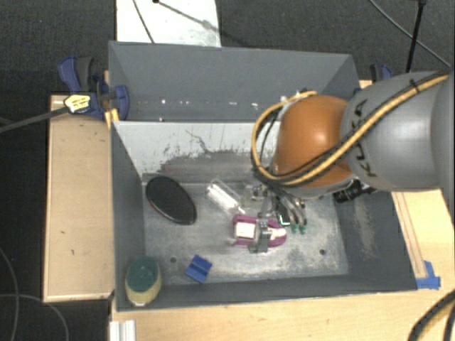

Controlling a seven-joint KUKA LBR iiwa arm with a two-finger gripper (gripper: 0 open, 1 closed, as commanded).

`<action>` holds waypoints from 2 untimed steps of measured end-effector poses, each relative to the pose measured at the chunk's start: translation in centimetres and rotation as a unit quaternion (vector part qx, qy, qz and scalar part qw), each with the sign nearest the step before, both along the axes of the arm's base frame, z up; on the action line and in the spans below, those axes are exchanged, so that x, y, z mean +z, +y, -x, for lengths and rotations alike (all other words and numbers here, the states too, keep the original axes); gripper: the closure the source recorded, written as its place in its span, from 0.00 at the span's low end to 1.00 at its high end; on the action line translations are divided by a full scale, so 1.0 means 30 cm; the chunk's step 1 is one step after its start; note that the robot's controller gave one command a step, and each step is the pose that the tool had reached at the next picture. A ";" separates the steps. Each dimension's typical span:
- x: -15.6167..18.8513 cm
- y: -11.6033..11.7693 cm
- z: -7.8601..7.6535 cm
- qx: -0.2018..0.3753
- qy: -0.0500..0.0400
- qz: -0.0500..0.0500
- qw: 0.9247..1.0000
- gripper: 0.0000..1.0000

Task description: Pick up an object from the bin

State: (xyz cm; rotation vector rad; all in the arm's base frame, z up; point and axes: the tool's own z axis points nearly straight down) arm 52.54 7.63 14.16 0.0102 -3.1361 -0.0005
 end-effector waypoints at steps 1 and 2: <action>-0.247 -0.086 0.019 -0.055 -0.002 0.001 0.999 0.00; -0.238 -0.082 0.016 -0.056 -0.004 0.000 0.998 1.00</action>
Offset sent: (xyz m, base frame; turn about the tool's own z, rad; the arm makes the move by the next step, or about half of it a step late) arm -0.0053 -0.0247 -0.0716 0.1100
